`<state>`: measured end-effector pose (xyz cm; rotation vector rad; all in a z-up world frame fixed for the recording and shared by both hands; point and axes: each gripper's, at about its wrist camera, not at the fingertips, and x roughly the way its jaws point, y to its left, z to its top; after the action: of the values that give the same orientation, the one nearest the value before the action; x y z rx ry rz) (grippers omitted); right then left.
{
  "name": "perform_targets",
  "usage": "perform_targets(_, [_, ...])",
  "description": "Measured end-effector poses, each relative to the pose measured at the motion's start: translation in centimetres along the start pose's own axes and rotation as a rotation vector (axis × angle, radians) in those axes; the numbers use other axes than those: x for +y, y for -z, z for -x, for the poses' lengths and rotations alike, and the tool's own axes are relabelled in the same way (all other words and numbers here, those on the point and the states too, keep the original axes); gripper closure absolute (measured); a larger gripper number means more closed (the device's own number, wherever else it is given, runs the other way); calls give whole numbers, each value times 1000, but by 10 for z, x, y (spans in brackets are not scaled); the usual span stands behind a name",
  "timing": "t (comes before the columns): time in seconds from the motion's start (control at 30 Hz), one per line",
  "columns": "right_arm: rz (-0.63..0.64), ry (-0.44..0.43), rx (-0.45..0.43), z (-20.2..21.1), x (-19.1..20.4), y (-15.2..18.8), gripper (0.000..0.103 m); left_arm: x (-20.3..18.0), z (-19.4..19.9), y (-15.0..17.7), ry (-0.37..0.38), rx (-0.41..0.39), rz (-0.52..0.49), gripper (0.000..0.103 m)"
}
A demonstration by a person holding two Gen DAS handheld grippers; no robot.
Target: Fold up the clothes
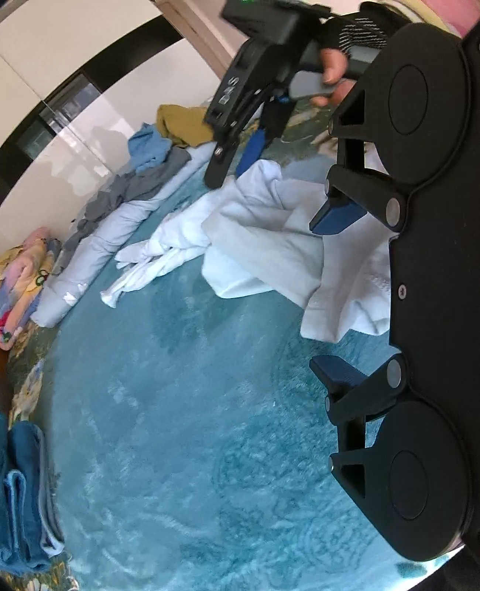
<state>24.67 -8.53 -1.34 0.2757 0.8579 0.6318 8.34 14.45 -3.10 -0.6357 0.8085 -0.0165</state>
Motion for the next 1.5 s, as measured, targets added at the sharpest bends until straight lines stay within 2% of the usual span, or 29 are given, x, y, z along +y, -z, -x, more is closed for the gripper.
perform_targets(0.07, [12, 33, 11, -9, 4, -1, 47, -3, -3, 4, 0, 5, -11, 33])
perform_targets(0.1, [13, 41, 13, -10, 5, -1, 55, -5, -3, 5, -4, 3, -20, 32])
perform_targets(0.13, [15, 55, 9, -12, 5, -1, 71, -6, -4, 6, -8, 0, -29, 32])
perform_targets(0.2, [17, 68, 13, -15, 2, -4, 79, -6, -2, 6, -5, 2, -24, 32])
perform_targets(0.23, [-2, 48, 5, -13, -1, -5, 86, -5, -1, 6, -3, 2, -16, 32])
perform_targets(0.33, [-65, -1, -32, -3, -12, -9, 92, -3, 2, 7, 0, 0, -2, 32])
perform_targets(0.5, [-125, -29, -181, 38, -26, -17, 95, -4, 11, 10, 6, -12, 3, 30])
perform_targets(0.73, [-140, 11, -376, 114, -50, -25, 95, -10, 16, 11, 27, -13, -4, 27])
perform_targets(0.87, [-163, 70, -466, 154, -70, -19, 95, -17, 15, 13, 47, -5, -25, 26])
perform_targets(0.97, [-170, 146, -511, 179, -88, -11, 95, -22, 12, 14, 57, 3, -36, 26])
perform_targets(1.13, [-273, 242, -515, 201, -128, 8, 95, -32, 6, 17, 82, 25, -55, 26])
perform_targets(1.3, [-356, 322, -429, 196, -161, 31, 95, -58, -9, 12, 125, 53, -119, 25])
perform_targets(1.5, [-400, 338, -376, 194, -170, 46, 93, -95, -32, 3, 159, 70, -209, 25])
